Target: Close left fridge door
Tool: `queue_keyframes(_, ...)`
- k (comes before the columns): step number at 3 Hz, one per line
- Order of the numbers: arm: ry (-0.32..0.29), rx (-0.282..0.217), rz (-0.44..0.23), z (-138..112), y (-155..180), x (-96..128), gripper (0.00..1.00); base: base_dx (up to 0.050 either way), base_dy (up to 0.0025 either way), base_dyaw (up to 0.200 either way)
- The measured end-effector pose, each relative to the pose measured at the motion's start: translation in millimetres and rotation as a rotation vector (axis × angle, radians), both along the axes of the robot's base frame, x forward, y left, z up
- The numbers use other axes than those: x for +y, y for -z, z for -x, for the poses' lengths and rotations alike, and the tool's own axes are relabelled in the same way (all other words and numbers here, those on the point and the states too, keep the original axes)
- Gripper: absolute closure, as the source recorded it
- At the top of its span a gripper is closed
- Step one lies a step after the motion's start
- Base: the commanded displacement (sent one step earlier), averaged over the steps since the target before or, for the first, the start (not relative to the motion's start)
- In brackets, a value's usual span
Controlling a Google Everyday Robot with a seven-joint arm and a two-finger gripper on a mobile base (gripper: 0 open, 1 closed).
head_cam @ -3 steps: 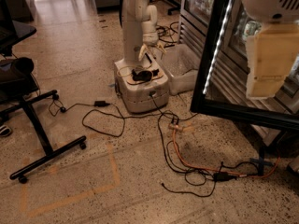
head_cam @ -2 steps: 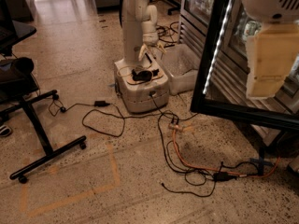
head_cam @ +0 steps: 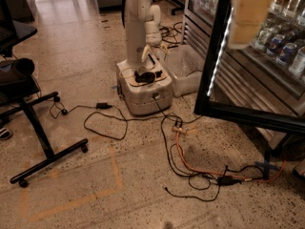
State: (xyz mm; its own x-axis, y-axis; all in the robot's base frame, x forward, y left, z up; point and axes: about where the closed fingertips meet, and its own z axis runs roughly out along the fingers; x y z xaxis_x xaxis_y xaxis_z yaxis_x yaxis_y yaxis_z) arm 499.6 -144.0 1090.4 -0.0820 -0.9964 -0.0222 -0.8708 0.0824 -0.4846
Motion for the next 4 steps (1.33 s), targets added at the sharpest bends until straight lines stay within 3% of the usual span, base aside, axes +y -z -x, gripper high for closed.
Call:
queue_keyframes(1,-0.065,0.072,-0.090,-72,25,22,0.00,0.000,0.00000,0.000)
queue_keyframes(2,-0.072,0.019,-0.158,-116,27,34,0.00,0.000,0.00000,0.000)
queue_keyframes(3,-0.073,0.001,-0.158,-120,25,37,0.00,0.000,0.00000,0.000)
queue_keyframes(4,-0.072,0.028,-0.095,-140,34,40,0.00,0.000,0.00000,0.000)
